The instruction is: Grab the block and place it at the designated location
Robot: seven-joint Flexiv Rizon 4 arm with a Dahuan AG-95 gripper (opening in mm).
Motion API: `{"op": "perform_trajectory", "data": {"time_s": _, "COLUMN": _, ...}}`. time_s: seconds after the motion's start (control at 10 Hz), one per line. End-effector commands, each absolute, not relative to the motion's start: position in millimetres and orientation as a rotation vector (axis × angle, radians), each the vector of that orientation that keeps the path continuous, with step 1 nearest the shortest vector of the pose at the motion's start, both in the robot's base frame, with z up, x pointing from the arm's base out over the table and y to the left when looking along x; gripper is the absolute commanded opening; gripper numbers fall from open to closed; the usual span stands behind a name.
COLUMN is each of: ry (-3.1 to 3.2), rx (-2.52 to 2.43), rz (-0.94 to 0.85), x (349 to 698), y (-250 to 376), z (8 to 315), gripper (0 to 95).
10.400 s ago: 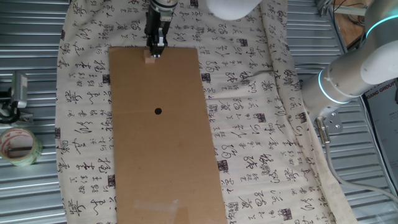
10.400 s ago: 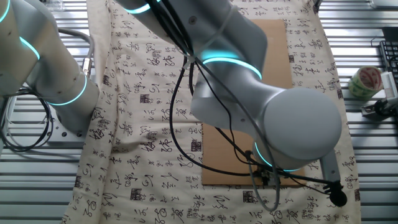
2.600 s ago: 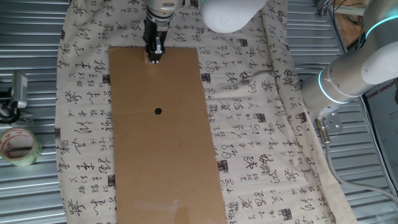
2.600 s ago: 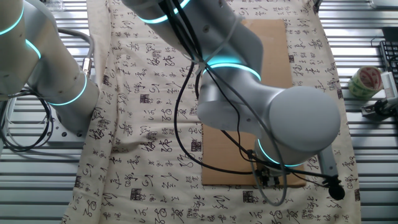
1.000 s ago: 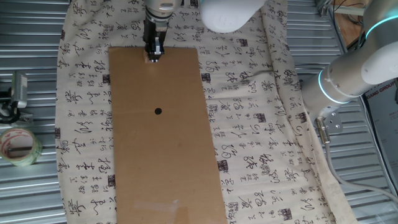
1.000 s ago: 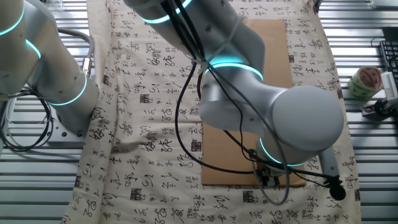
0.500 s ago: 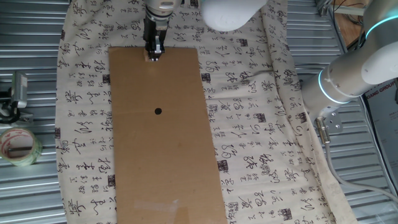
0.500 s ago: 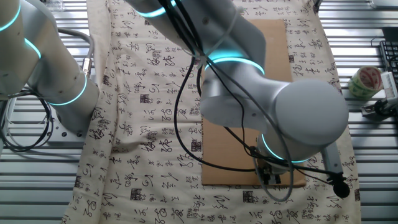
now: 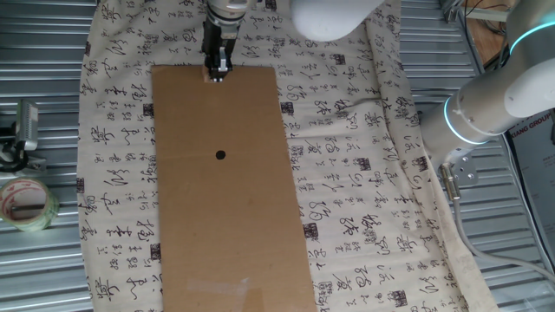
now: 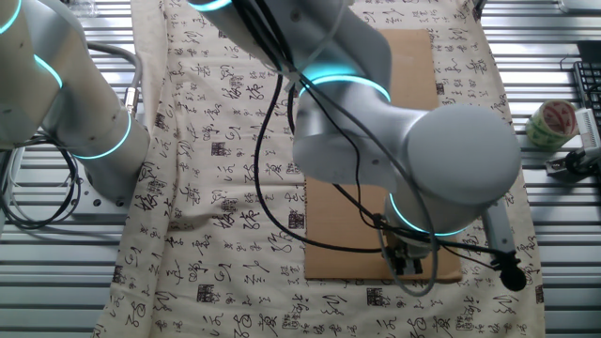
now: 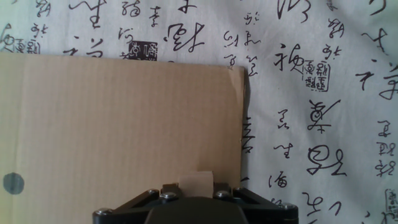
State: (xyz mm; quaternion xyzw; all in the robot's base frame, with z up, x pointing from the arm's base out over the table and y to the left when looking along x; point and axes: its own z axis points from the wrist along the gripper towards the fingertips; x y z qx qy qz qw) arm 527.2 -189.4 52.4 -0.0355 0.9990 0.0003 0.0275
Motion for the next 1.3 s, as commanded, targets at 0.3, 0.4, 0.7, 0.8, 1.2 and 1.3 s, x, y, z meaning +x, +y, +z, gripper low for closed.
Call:
{"op": "perform_trajectory", "data": {"time_s": 0.3, "ry": 3.080, "rx": -0.097, "rz": 0.008, "x": 529.9, "y": -189.3, "z": 51.2, "gripper": 0.0}}
{"op": "perform_trajectory", "data": {"time_s": 0.4, "ry": 3.080, "rx": -0.090, "rz": 0.013, "x": 530.8, "y": -189.1, "z": 51.4, "gripper": 0.0}}
{"op": "perform_trajectory", "data": {"time_s": 0.7, "ry": 3.079, "rx": -0.073, "rz": 0.013, "x": 536.3, "y": -185.6, "z": 50.6, "gripper": 0.0}}
{"op": "perform_trajectory", "data": {"time_s": 0.8, "ry": 3.080, "rx": -0.066, "rz": 0.011, "x": 538.2, "y": -183.4, "z": 50.2, "gripper": 0.0}}
{"op": "perform_trajectory", "data": {"time_s": 1.2, "ry": 3.085, "rx": -0.028, "rz": 0.006, "x": 544.6, "y": -172.3, "z": 50.6, "gripper": 0.0}}
{"op": "perform_trajectory", "data": {"time_s": 1.3, "ry": 3.086, "rx": -0.020, "rz": 0.006, "x": 545.3, "y": -170.3, "z": 51.0, "gripper": 0.0}}
